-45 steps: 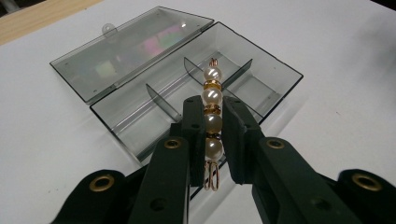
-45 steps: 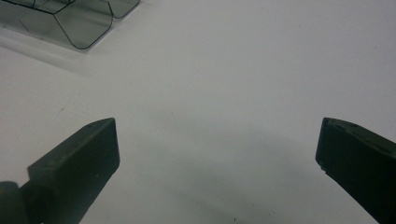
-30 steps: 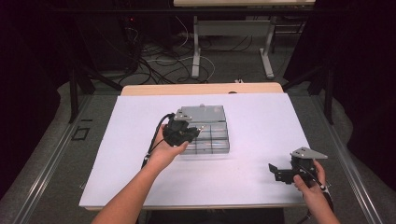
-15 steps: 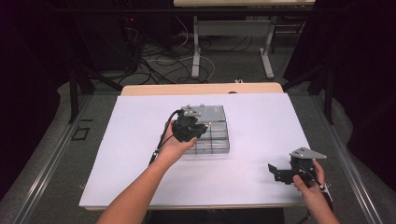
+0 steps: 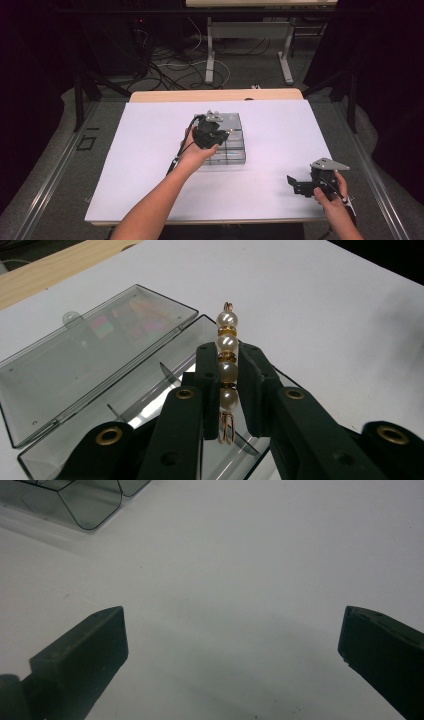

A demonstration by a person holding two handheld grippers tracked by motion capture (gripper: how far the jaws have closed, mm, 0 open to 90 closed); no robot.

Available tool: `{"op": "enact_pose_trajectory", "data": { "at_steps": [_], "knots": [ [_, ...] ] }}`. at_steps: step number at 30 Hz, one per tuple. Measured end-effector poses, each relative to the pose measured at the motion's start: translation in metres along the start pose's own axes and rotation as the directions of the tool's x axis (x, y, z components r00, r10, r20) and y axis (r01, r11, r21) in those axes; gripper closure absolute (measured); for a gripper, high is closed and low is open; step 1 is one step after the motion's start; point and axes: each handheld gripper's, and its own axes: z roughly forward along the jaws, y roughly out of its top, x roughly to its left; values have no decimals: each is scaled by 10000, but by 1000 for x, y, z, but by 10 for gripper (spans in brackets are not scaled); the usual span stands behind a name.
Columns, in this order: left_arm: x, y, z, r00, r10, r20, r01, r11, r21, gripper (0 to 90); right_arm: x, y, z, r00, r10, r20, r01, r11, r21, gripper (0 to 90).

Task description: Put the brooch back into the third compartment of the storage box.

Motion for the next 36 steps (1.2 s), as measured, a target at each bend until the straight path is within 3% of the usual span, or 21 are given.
{"op": "enact_pose_trajectory", "data": {
  "at_steps": [15,36],
  "knots": [
    [1,1,21,9998,-186,52,184,9992,361,802,0,0,0,10000,12,1,-12,10000,29,0],
    [6,-5,52,9981,-554,-259,571,9960,681,802,0,0,0,10000,-42,-20,42,10000,33,0]
  ]
}}
